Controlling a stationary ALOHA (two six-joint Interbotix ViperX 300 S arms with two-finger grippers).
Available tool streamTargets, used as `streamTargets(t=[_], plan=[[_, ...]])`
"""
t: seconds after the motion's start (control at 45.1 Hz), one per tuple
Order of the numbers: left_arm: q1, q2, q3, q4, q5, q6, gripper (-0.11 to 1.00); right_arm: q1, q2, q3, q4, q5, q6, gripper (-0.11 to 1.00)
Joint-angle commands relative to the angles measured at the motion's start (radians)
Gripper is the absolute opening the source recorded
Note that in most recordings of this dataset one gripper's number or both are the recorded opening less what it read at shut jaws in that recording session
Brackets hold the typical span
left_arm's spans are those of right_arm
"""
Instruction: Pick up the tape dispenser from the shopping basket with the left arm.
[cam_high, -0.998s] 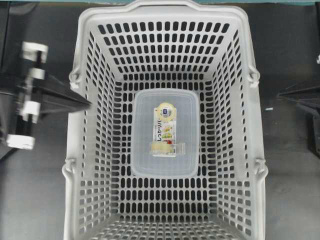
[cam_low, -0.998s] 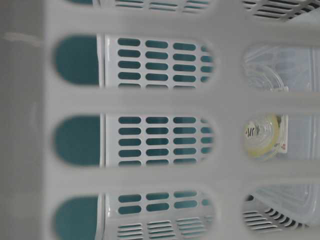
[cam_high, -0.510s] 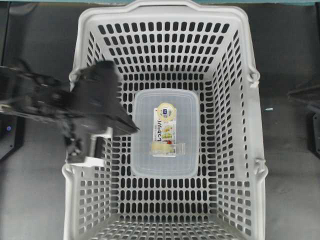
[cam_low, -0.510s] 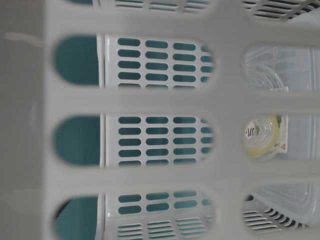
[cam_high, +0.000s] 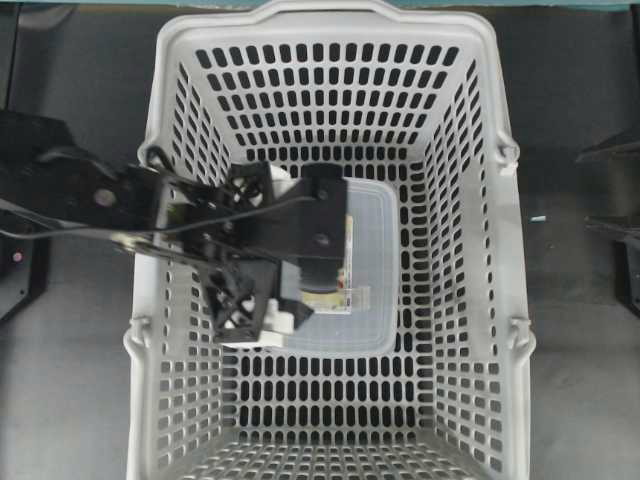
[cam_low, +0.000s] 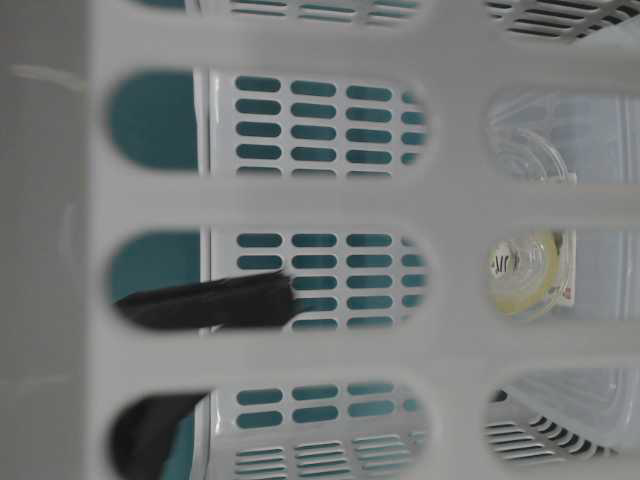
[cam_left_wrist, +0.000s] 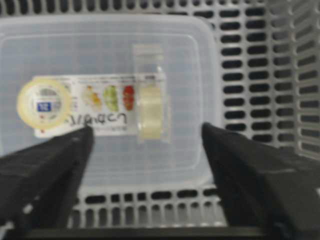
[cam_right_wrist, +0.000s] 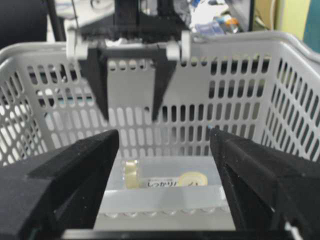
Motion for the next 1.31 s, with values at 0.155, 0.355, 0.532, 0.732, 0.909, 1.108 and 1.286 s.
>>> streamTargets(t=[0.155, 0.355, 0.532, 0.732, 0.909, 1.108, 1.286], plan=[[-0.005, 0.074, -0.015, 0.003, -0.025, -0.031, 0.88, 0.002, -0.002, -0.012, 0.005, -0.023, 0.000, 0.71], [-0.005, 0.144, -0.009, 0.003, -0.054, -0.031, 0.89, 0.002, -0.002, -0.008, 0.003, -0.025, 0.000, 0.70], [-0.002, 0.176, -0.002, 0.003, -0.060, -0.031, 0.87, 0.002, -0.002, -0.005, 0.003, -0.023, 0.000, 0.70], [-0.002, 0.161, -0.008, 0.003, -0.035, -0.014, 0.55, 0.002, -0.003, 0.005, 0.003, -0.023, 0.000, 0.70], [0.000, 0.098, -0.086, 0.003, 0.048, -0.002, 0.30, 0.002, -0.008, 0.008, 0.003, -0.025, 0.000, 0.70], [-0.002, 0.041, -0.301, 0.003, 0.278, 0.005, 0.30, 0.002, -0.011, 0.014, 0.005, -0.023, 0.002, 0.70], [-0.002, 0.041, -0.528, 0.003, 0.506, 0.006, 0.30, 0.002, -0.012, 0.014, 0.003, -0.025, 0.002, 0.70]])
